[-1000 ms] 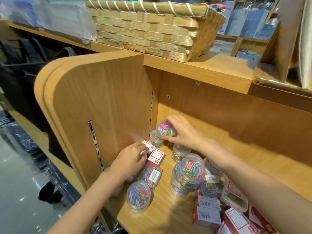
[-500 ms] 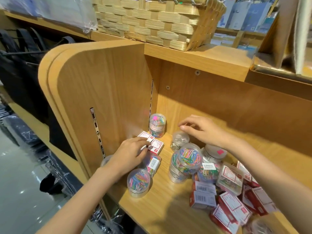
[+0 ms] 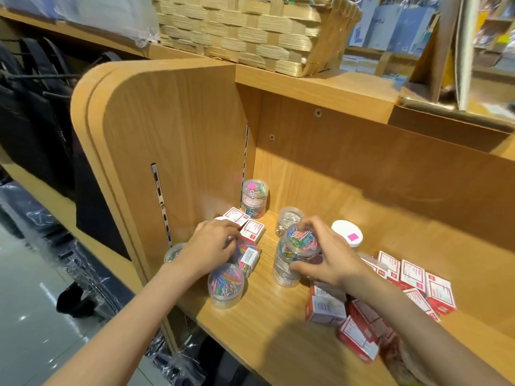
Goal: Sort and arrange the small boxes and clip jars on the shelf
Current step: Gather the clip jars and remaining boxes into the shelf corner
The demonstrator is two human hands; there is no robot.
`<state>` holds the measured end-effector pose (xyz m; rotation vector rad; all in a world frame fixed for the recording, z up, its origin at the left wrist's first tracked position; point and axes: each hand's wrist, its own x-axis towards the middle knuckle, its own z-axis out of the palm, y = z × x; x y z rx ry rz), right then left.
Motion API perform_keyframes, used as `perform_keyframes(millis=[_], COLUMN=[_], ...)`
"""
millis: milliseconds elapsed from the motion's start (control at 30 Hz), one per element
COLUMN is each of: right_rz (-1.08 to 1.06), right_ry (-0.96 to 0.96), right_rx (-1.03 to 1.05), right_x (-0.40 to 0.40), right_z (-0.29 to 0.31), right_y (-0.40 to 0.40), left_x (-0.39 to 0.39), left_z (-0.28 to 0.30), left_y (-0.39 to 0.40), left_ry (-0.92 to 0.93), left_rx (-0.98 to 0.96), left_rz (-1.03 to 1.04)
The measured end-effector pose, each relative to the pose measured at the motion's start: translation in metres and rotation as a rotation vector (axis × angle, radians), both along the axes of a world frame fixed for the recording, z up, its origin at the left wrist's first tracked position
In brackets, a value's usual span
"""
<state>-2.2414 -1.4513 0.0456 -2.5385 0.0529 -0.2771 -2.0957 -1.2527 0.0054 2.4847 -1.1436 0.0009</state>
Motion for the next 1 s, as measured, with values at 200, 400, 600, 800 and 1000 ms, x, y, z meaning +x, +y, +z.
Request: perform_keyframes(millis=[200,400,600,800,1000], right_rz=[-0.034,-0.085,-0.09,-0.104,-0.26], right_ry=[-0.039,-0.108,-0.209,-0.081,0.012], right_rx=[0.014,0.057,0.103,0.049,-0.058], right_x=[0.002,0.017,0.085,0.111,0.105], right_z=[-0.01,0.004,0.018,-0.012,-0.027], right_y=[0.006,0.003,0.003,-0.002,-0.008], left_x=[0.003,0.01,0.009,0.009,0.012], left_z=[0.005,0.007,0.0,-0.002,-0.004], left_y=[-0.002,-0.003,-0.007,-0.011,-0.011], left_ry=[0.038,0.039,0.03,-0.06,-0.053], left_rx=[0.026,0.028,0.044,0.18,0.188], left_rz=[-0.028,-0.019,-0.016,0.004,-0.004])
